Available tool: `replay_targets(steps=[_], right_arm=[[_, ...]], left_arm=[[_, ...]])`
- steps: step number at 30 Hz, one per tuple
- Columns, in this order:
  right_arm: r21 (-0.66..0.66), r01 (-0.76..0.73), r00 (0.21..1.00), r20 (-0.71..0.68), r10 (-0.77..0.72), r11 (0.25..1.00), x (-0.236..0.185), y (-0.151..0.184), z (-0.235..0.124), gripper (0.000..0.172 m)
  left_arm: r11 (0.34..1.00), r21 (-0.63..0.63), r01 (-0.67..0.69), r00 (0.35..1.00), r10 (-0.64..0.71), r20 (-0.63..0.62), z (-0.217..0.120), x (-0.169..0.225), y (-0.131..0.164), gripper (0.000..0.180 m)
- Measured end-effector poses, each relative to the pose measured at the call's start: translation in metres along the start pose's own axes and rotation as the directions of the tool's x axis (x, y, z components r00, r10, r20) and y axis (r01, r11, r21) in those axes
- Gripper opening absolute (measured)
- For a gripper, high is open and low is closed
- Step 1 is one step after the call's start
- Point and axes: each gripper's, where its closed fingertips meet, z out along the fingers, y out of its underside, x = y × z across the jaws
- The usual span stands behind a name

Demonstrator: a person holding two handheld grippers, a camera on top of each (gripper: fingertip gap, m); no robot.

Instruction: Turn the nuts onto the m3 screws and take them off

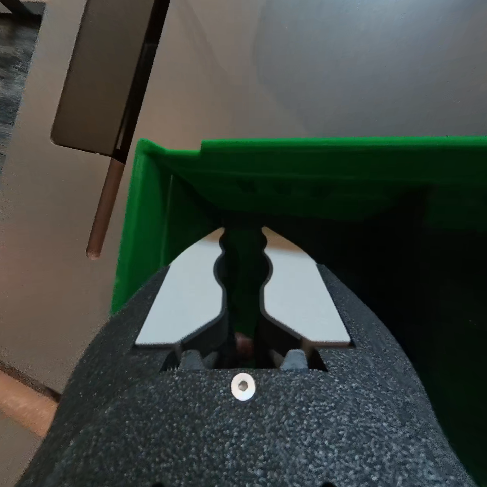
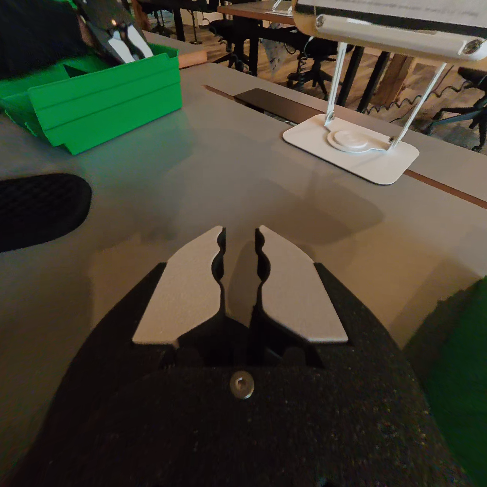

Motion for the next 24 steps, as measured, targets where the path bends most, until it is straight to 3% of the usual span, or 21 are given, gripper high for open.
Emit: replay_targets(steps=[7, 10, 24], right_arm=[[-0.003, 0.014, 1.000, 0.005, -0.014, 1.000, 0.000, -0.005, 0.003, 0.020], [-0.001, 0.019, 1.000, 0.008, -0.019, 1.000, 0.000, -0.006, 0.005, 0.020], [0.034, 0.045, 0.998, 0.042, -0.046, 0.998, -0.009, -0.010, -0.002, 0.020]], left_arm=[[0.997, -0.010, -0.073, 0.990, 0.074, 0.123, 0.017, -0.014, 0.007, 0.001], [0.991, -0.088, -0.106, 0.983, 0.118, 0.142, 0.025, -0.014, 0.015, 0.000], [0.970, -0.194, -0.145, 0.940, 0.196, 0.279, 0.042, -0.024, 0.022, 0.000]])
